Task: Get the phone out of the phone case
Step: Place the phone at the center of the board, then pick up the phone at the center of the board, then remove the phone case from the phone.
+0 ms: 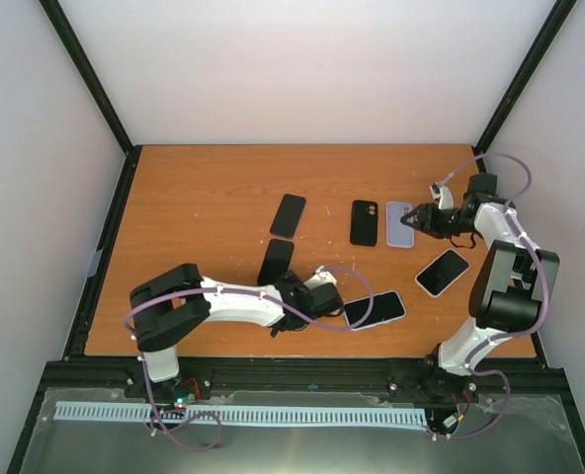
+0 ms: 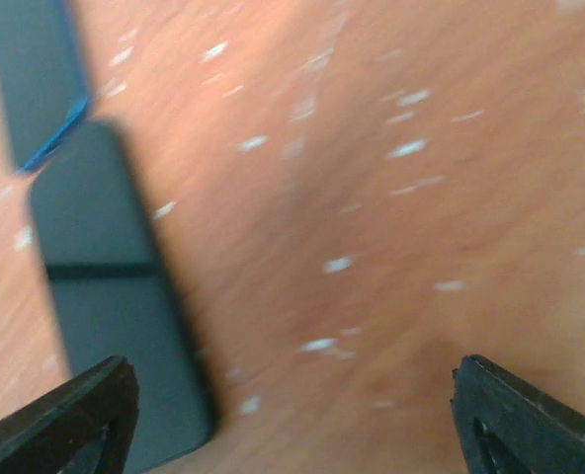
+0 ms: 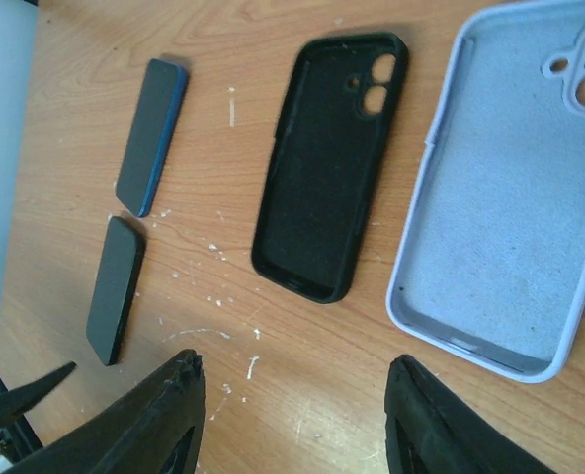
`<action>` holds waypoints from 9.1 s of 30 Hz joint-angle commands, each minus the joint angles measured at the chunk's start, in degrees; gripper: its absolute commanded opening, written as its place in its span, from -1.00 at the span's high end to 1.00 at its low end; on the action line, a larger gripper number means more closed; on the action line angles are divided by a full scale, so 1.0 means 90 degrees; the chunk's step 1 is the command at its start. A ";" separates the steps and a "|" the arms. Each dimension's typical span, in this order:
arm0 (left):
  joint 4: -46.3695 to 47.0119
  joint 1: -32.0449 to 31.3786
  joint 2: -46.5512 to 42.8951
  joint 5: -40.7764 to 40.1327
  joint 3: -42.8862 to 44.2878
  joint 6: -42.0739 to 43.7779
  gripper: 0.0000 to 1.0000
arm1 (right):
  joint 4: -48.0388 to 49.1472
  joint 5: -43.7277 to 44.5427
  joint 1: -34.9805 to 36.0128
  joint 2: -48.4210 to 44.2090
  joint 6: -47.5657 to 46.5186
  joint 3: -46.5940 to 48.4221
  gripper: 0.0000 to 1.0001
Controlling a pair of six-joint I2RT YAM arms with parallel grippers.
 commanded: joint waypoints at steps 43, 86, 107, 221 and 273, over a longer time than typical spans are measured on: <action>-0.1961 0.0014 0.3788 0.4927 0.6066 0.2715 -0.79 | 0.0357 -0.0450 -0.0647 -0.1170 -0.0266 -0.0358 -0.05; 0.4743 0.2739 -0.0876 0.4752 0.1624 -0.3099 -0.35 | 0.0527 0.0615 0.2542 -0.2433 -0.0494 0.0160 -0.02; 0.5198 0.2739 -0.1166 0.4495 0.1226 -0.3397 -0.33 | 0.1199 0.1073 0.3672 -0.1993 0.0437 -0.0232 0.57; 1.2332 0.4174 0.0184 1.3319 0.0485 -0.7513 0.99 | -0.1727 -0.1112 0.3816 -0.3781 -0.4580 -0.1022 0.67; 1.4102 0.3774 -0.0074 1.4286 0.0368 -0.9663 0.99 | -0.0406 0.0817 0.3936 -0.2952 -0.4984 -0.0489 0.59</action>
